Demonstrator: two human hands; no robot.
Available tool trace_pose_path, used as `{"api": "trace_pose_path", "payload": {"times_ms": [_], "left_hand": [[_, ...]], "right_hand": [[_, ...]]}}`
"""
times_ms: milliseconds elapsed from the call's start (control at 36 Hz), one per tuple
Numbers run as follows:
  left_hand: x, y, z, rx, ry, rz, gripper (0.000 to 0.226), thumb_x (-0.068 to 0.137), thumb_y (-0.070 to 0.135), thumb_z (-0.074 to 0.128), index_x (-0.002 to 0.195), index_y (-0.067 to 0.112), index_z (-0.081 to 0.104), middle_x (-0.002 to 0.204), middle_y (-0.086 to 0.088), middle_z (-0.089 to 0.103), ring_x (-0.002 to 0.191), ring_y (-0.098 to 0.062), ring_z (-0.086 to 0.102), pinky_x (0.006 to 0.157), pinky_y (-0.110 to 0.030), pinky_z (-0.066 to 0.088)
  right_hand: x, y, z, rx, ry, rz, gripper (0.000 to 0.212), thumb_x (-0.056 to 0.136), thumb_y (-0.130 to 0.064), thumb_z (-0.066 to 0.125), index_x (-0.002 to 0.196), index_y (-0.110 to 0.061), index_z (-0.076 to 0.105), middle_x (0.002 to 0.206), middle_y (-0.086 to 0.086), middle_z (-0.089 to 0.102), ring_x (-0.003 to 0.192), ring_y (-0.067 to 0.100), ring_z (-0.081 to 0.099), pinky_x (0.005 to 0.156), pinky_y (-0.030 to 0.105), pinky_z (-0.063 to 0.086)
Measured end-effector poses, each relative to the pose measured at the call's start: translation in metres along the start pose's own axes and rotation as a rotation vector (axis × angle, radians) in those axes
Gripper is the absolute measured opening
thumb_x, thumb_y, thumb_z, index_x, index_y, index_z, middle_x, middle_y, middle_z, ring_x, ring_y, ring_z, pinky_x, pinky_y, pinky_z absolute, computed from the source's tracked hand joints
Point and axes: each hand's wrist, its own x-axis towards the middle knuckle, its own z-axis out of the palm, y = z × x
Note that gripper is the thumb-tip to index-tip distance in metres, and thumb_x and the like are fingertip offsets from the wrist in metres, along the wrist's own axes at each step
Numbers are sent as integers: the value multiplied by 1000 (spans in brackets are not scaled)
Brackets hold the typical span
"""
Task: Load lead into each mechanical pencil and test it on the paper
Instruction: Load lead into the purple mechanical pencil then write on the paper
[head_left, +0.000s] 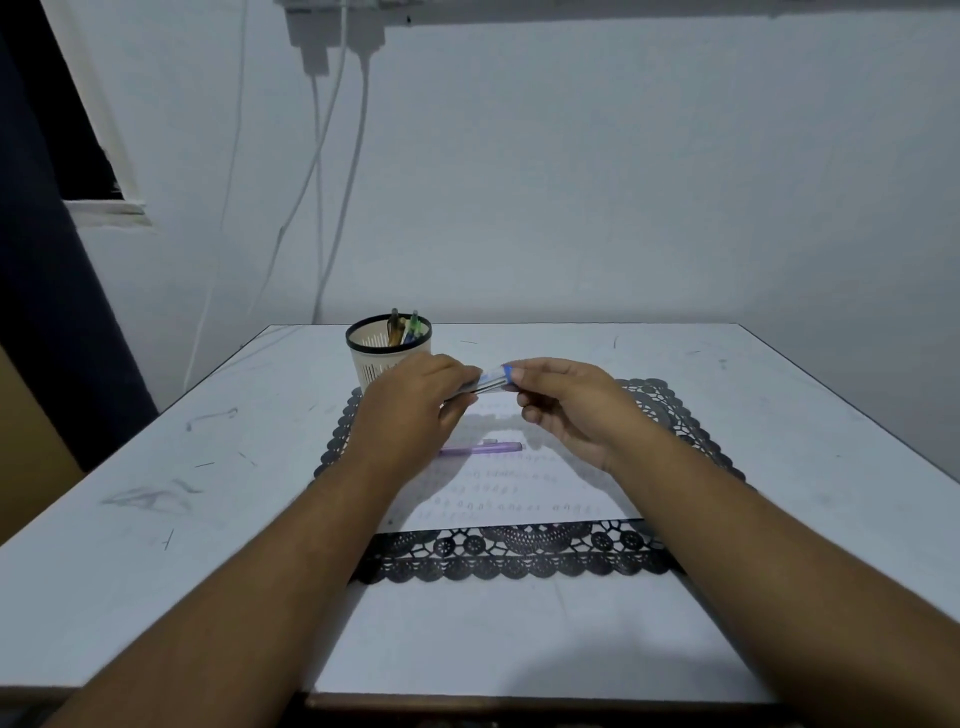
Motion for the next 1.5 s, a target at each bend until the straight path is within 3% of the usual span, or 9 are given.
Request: {"api": "trace_pose_path", "payload": {"times_ms": [194, 611, 833, 972, 1000, 1056, 1194, 1306, 1500], "left_hand": [[1, 0, 0, -15, 19, 39, 21, 88, 11, 79, 109, 11, 77, 97, 0, 75, 85, -25, 65, 68, -38, 54], [1, 2, -1, 18, 23, 30, 24, 86, 8, 80, 110, 11, 78, 96, -1, 73, 85, -26, 64, 66, -37, 54], [3, 1, -8, 66, 33, 13, 22, 88, 15, 79, 110, 15, 79, 95, 2, 71, 88, -21, 59, 70, -26, 34], [3, 0, -15, -95, -38, -100, 28, 93, 21, 75, 121, 20, 74, 104, 8, 70, 94, -5, 56, 82, -26, 46], [3, 2, -17, -160, -44, -141, 29, 93, 22, 75, 122, 22, 73, 105, 10, 70, 91, 3, 54, 83, -19, 45], [3, 5, -18, -319, -31, -239, 26, 92, 22, 77, 116, 29, 71, 102, 14, 70, 80, 4, 56, 72, -12, 44], [1, 2, -12, -546, -21, -416, 16, 91, 37, 77, 104, 40, 70, 87, 6, 71, 72, -21, 63, 69, -48, 56], [1, 0, -9, -631, -31, -478, 18, 90, 41, 78, 106, 41, 71, 80, 4, 70, 67, -17, 57, 65, -45, 51], [0, -1, -11, -690, -51, -518, 17, 89, 36, 79, 104, 39, 73, 77, -3, 68, 63, -15, 52, 63, -41, 47]], "right_hand": [[0, 2, 4, 132, 32, 80, 3, 93, 0, 71, 92, -1, 74, 75, 10, 73, 60, 11, 58, 53, 17, 52], [-1, 5, 8, 181, 91, 88, 5, 95, -6, 71, 94, -1, 73, 75, 10, 74, 58, 10, 58, 54, 18, 51], [-1, 7, 8, 97, 108, 22, 5, 90, 1, 76, 95, 1, 76, 81, 12, 77, 61, 10, 62, 54, 18, 52], [0, 11, 9, 138, 127, 99, 8, 91, 0, 75, 98, 4, 75, 84, 15, 77, 60, 11, 61, 53, 19, 51], [1, 12, 10, 153, 130, 122, 7, 91, -1, 75, 97, 3, 75, 84, 14, 77, 60, 11, 60, 52, 18, 51], [2, 13, 11, 183, 120, 171, 5, 91, -2, 75, 96, 0, 75, 85, 13, 77, 59, 10, 59, 51, 18, 50], [1, 14, 13, 249, 91, 241, 3, 94, -4, 72, 95, -2, 74, 82, 10, 76, 55, 8, 58, 49, 16, 48], [-1, 14, 13, 262, 74, 272, 4, 96, -5, 71, 99, -3, 73, 82, 8, 76, 51, 6, 58, 55, 17, 49], [1, 15, 13, 306, 105, 273, 4, 94, -3, 73, 97, -1, 74, 82, 11, 76, 53, 8, 61, 50, 17, 52]]}}
